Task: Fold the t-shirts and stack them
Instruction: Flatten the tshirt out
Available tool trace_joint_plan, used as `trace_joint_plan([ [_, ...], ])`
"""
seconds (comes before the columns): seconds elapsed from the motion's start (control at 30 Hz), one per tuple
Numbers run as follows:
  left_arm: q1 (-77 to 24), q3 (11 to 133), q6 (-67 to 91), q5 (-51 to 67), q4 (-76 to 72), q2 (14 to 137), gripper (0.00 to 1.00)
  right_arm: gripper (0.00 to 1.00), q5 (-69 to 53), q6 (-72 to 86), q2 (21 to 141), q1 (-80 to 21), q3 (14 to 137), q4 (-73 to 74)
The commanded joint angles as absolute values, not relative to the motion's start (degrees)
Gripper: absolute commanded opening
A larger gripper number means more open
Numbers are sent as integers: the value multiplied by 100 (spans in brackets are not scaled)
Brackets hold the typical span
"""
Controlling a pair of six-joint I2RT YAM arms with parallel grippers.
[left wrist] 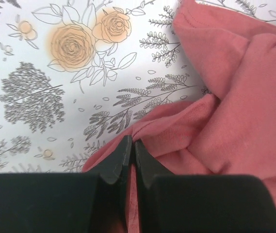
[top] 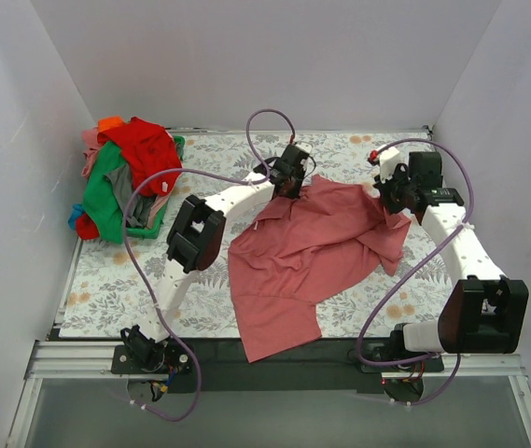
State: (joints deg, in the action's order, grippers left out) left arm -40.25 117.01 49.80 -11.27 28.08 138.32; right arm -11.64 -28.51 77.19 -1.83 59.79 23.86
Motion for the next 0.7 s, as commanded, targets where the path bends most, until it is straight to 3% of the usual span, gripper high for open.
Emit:
trace_joint_plan([
  [0.0, -3955, 11559, 4720, -1459, 2523, 12544, 0, 1, -1213, -3190, 7532, -149, 6782, 2635],
  [0.3, -3481, 9697, 4614, -1239, 1802, 9936, 0, 1, -949, -3760, 7444, -149, 8568, 3410],
  [0.67, -3392, 9281, 4562, -1705, 1100, 7694, 0, 1, -248, -4324, 7752, -149, 11608, 3727],
])
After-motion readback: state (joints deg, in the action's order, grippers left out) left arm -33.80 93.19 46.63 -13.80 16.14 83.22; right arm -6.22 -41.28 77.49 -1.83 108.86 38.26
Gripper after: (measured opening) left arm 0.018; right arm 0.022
